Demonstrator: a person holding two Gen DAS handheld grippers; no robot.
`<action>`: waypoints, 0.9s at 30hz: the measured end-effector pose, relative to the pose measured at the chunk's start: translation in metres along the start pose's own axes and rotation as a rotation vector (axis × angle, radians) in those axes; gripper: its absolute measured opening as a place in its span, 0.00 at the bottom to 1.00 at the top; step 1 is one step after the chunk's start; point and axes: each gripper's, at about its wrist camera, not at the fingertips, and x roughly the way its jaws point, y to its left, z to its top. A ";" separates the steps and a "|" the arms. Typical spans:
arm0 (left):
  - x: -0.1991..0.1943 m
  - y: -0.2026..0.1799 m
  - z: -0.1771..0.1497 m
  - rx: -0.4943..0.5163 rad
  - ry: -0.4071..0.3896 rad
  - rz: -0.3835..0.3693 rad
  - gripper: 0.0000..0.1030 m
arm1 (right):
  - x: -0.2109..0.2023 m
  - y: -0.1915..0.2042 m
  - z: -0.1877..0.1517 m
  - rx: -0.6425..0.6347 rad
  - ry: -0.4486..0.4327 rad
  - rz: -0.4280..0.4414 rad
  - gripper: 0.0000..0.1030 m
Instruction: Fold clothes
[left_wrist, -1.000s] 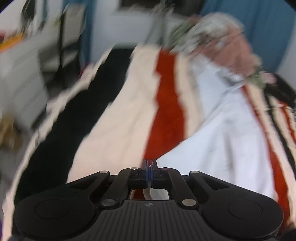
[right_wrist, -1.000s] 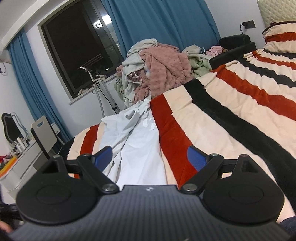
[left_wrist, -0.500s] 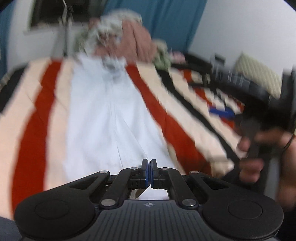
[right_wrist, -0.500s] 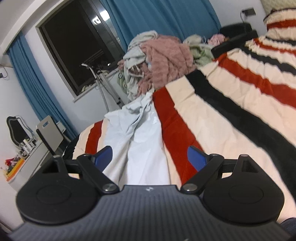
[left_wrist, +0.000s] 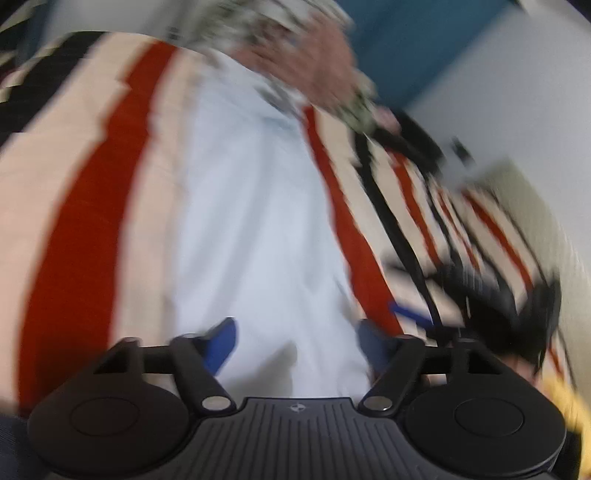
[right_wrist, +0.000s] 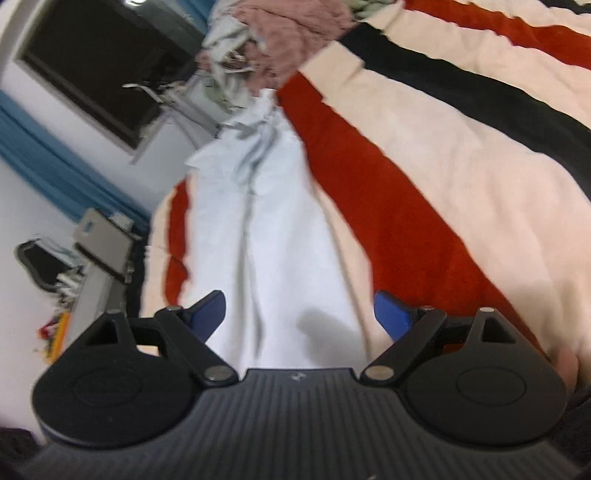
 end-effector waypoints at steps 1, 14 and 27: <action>-0.001 0.011 0.008 -0.045 -0.018 0.009 0.81 | 0.003 0.000 -0.001 0.001 0.003 -0.022 0.67; 0.038 0.069 0.035 -0.301 0.120 -0.004 0.75 | 0.039 -0.008 -0.025 0.116 0.276 -0.045 0.49; 0.040 0.051 0.002 -0.267 0.194 0.052 0.21 | 0.011 0.008 -0.062 0.054 0.277 -0.096 0.30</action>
